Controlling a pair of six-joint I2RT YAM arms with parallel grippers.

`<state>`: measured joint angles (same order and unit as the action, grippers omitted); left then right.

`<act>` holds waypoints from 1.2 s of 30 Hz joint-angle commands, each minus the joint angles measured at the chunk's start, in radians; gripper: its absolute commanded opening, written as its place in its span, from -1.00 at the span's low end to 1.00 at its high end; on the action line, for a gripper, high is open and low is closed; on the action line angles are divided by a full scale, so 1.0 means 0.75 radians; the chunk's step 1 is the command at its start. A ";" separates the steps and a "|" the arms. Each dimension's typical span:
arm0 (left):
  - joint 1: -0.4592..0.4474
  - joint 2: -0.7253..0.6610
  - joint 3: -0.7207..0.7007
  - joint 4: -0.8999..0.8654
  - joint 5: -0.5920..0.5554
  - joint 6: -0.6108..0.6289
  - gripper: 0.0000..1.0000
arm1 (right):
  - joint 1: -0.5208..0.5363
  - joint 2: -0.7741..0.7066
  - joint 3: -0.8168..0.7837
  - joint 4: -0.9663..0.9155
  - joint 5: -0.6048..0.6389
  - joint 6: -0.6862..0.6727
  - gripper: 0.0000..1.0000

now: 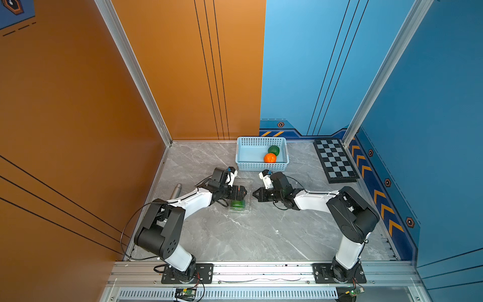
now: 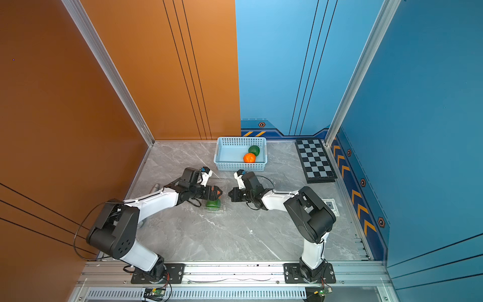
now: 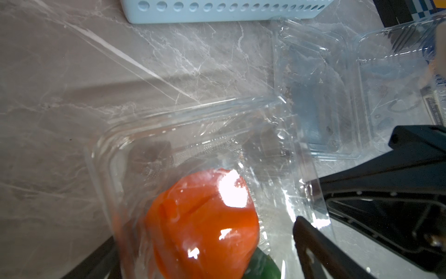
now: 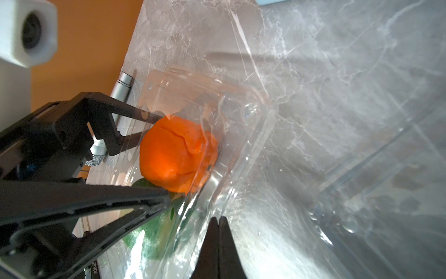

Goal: Take oranges out of containers
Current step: Open the packing box at the center of the board.

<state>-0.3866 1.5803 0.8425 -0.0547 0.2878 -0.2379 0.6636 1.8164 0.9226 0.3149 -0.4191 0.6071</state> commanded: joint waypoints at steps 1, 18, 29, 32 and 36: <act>-0.046 0.034 0.023 -0.021 0.057 0.003 0.97 | 0.035 -0.027 0.054 0.047 -0.045 -0.028 -1.00; -0.049 0.061 0.049 -0.022 0.070 0.004 0.97 | 0.040 0.013 0.081 0.053 -0.072 -0.021 -1.00; -0.033 0.053 0.024 0.025 0.108 -0.032 0.97 | -0.012 0.116 -0.013 0.475 -0.231 0.282 -0.99; -0.024 0.052 0.011 0.042 0.121 -0.044 0.97 | -0.015 0.105 -0.021 0.471 -0.228 0.276 -0.88; -0.016 0.050 0.002 0.048 0.117 -0.049 0.97 | -0.022 0.101 -0.031 0.482 -0.236 0.277 -0.82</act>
<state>-0.3874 1.6032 0.8642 -0.0151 0.3054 -0.2710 0.6411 1.9022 0.8993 0.5610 -0.5491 0.8021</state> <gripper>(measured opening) 0.983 0.085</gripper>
